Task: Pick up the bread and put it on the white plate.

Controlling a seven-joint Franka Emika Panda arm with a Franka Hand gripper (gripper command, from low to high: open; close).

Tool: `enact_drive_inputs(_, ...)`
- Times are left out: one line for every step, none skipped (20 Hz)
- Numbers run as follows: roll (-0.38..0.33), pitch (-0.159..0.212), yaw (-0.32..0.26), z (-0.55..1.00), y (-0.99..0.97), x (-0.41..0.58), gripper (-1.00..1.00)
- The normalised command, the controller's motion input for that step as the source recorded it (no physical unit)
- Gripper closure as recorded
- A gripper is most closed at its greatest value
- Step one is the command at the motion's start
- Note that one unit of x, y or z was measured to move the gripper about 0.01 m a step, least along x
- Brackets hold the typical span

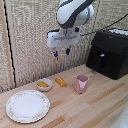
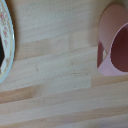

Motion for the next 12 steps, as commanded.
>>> enact_drive_inputs(0.0, 0.0, 0.0, 0.0, -0.02, 0.0, -1.0)
enact_drive_inputs(0.054, 0.074, 0.0, -0.2, -0.52, 0.566, -1.0)
enact_drive_inputs(0.054, 0.074, 0.0, -0.2, -0.52, 0.566, -1.0)
enact_drive_inputs(0.006, 0.086, 0.013, -0.31, -0.46, 0.457, -1.0)
enact_drive_inputs(0.0, 0.095, 0.035, -0.34, -0.47, 0.417, -1.0)
enact_drive_inputs(0.0, 0.118, 0.033, -0.41, -0.44, 0.429, -1.0)
enact_drive_inputs(0.0, 0.103, 0.026, -0.41, -0.42, 0.383, -1.0)
enact_drive_inputs(0.0, 0.109, 0.016, -0.34, -0.45, 0.42, -1.0)
enact_drive_inputs(0.0, 0.097, 0.004, -0.31, -0.46, 0.394, -1.0)
enact_drive_inputs(0.001, 0.093, 0.0, -0.28, -0.46, 0.371, -1.0)
enact_drive_inputs(0.003, 0.093, 0.0, -0.28, -0.41, 0.326, -1.0)
enact_drive_inputs(0.0, 0.101, 0.0, -0.3, -0.34, 0.274, -1.0)
